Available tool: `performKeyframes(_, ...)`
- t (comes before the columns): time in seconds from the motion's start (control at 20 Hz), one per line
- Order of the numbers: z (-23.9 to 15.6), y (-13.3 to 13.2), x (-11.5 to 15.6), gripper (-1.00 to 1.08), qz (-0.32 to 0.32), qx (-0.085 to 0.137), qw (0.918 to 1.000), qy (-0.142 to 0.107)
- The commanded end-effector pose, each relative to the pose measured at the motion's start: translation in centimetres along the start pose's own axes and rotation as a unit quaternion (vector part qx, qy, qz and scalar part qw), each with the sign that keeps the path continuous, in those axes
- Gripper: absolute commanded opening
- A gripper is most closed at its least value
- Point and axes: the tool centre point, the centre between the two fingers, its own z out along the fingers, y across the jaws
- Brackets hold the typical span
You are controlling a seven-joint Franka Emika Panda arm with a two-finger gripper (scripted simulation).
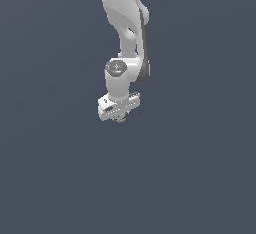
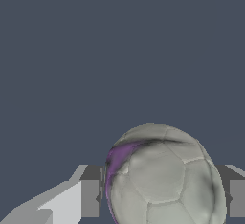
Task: Pick up the object and move it to a goal position.
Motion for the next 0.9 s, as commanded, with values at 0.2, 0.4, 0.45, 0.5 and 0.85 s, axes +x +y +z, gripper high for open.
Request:
performKeyframes(0.2, -4.7, 0.6, 0.5, -1.0, 0.0, 0.0, 1.0, 0.001)
performKeyframes(0.4, -8.6, 1.1, 0.9, -1.0, -0.001, 0.0, 1.0, 0.001)
performKeyframes(0.45, -9.6, 1.2, 1.1, -1.0, -0.001, 0.0, 1.0, 0.001)
performKeyframes(0.5, -10.7, 1.3, 1.2, -1.0, -0.001, 0.0, 1.0, 0.001)
performKeyframes(0.85, -17.9, 2.3, 2.0, -1.0, -0.001, 0.0, 1.0, 0.001)
